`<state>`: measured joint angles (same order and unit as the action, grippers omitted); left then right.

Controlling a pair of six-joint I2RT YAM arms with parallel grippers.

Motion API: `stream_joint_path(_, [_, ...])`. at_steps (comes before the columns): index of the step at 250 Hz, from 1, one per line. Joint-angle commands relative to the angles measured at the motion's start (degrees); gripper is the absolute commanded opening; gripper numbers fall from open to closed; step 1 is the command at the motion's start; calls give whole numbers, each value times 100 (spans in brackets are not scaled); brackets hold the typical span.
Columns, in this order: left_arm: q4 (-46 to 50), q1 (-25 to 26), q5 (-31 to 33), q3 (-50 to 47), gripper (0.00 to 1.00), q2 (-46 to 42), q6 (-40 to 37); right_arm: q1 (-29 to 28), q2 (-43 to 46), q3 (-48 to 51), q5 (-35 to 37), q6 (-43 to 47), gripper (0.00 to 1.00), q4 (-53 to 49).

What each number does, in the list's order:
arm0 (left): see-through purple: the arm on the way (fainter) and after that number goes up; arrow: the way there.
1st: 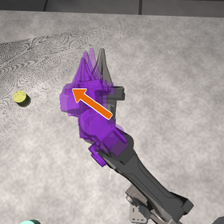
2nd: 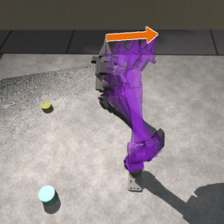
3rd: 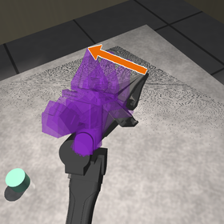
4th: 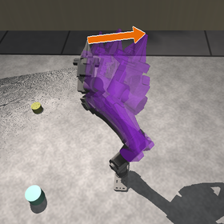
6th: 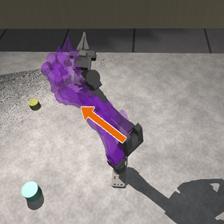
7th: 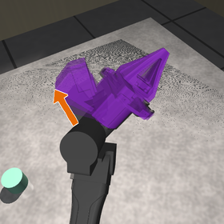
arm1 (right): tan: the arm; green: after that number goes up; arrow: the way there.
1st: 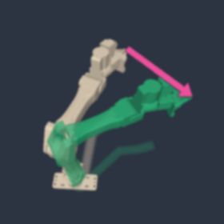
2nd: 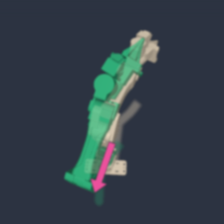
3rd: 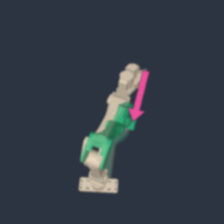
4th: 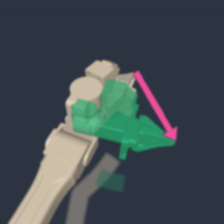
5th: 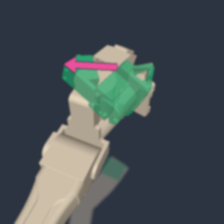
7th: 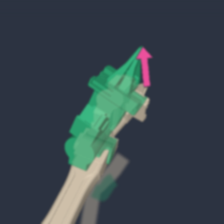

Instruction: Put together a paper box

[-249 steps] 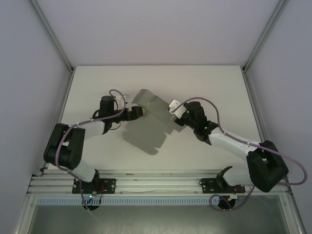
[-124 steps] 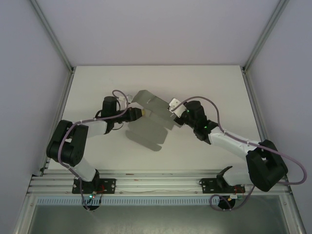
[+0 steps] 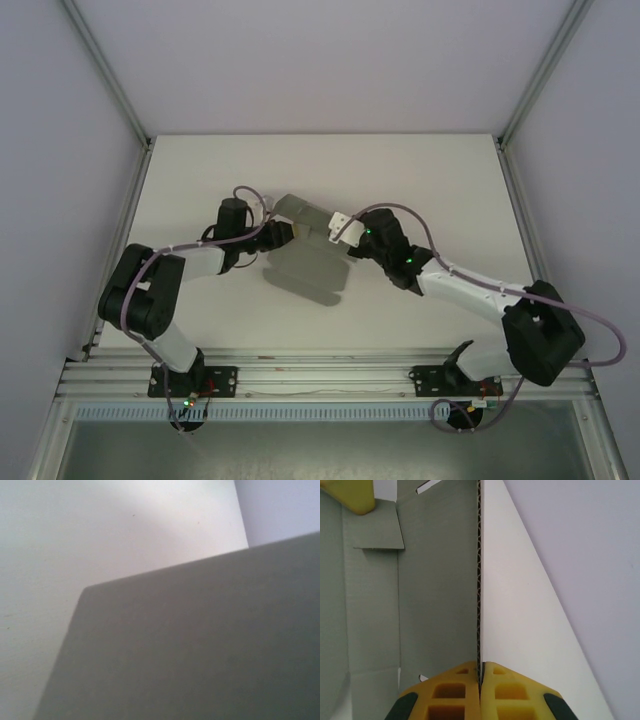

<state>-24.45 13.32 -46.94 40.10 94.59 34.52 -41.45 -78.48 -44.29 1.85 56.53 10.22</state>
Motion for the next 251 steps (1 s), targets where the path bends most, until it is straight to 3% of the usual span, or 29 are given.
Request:
stream_joint_path(1, [-77, 83, 110, 148, 21, 111, 173, -231, -251, -98, 647, 516, 0, 191])
stream_joint_path(30, [-11, 84, 196, 173, 22, 175, 237, -308, -395, -35, 897, 703, 0, 460])
stream_joint_path(78, [149, 87, 265, 183, 36, 222, 240, -340, -467, 53, 1210, 1067, 0, 773])
stream_joint_path(101, [516, 57, 454, 169, 51, 70, 21, -337, -415, 8, 1109, 1042, 0, 524])
stream_joint_path(134, [1326, -43, 986, 114, 85, -500, -469, -298, -409, -27, 985, 963, 0, 173])
stream_joint_path(161, [2126, -172, 1704, 104, 100, -1162, -861, -260, -423, 30, 1003, 987, 0, 154])
stream_joint_path(197, [3045, -401, 2804, 343, 100, -1794, -1098, -197, -470, 114, 884, 1155, 0, 295])
stream_joint_path(251, [3061, -781, 3138, 1092, 100, -1257, -1243, -197, -779, 91, 1015, 1629, 0, 751])
